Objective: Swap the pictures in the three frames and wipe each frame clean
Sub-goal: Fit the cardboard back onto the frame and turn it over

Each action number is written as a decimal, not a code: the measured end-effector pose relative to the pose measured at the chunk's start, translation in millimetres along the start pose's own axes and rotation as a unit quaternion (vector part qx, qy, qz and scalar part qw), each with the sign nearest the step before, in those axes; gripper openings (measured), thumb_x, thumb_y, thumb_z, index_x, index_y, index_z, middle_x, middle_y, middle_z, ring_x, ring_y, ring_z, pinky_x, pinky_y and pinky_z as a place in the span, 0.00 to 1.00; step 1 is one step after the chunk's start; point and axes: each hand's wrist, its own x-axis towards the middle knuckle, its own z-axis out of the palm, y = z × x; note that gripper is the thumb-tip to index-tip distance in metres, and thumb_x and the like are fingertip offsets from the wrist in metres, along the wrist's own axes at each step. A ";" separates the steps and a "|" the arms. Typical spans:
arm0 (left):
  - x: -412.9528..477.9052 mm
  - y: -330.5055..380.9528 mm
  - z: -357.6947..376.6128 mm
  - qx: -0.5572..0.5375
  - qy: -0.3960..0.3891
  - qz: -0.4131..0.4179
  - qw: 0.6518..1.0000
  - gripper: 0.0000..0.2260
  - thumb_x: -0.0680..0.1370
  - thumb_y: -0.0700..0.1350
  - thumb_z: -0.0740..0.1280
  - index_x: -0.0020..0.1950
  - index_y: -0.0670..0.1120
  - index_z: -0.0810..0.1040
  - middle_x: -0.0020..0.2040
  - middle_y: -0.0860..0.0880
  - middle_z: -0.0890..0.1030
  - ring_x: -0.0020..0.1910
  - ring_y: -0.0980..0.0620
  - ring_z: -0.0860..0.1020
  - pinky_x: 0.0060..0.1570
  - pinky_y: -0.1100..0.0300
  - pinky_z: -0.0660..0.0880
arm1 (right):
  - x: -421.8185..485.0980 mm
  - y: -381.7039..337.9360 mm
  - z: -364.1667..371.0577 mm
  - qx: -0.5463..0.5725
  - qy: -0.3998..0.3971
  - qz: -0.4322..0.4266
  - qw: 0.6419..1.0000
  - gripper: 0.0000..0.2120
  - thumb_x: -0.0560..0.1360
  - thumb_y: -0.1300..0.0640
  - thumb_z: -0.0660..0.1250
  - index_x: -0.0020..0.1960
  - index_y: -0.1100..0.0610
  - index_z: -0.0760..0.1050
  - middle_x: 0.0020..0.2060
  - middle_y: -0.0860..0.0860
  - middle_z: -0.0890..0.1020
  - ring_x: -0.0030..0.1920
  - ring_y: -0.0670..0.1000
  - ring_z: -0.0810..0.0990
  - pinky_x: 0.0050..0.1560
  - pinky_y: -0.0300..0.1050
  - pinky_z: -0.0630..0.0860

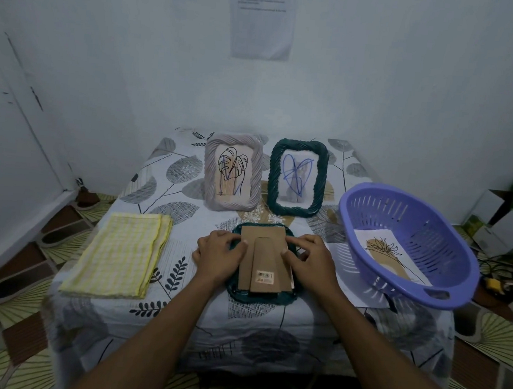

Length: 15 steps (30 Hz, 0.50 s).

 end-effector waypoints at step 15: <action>-0.2 -5.0 0.3 0.032 -0.020 0.028 0.999 0.16 0.78 0.54 0.63 0.63 0.52 0.78 0.68 0.50 0.71 0.69 0.45 0.62 0.66 0.51 0.58 | -12.6 -5.0 -17.2 -0.127 -0.049 -0.038 0.990 0.17 0.74 0.69 0.60 0.51 0.58 0.85 0.55 0.54 0.77 0.57 0.51 0.75 0.55 0.31 0.63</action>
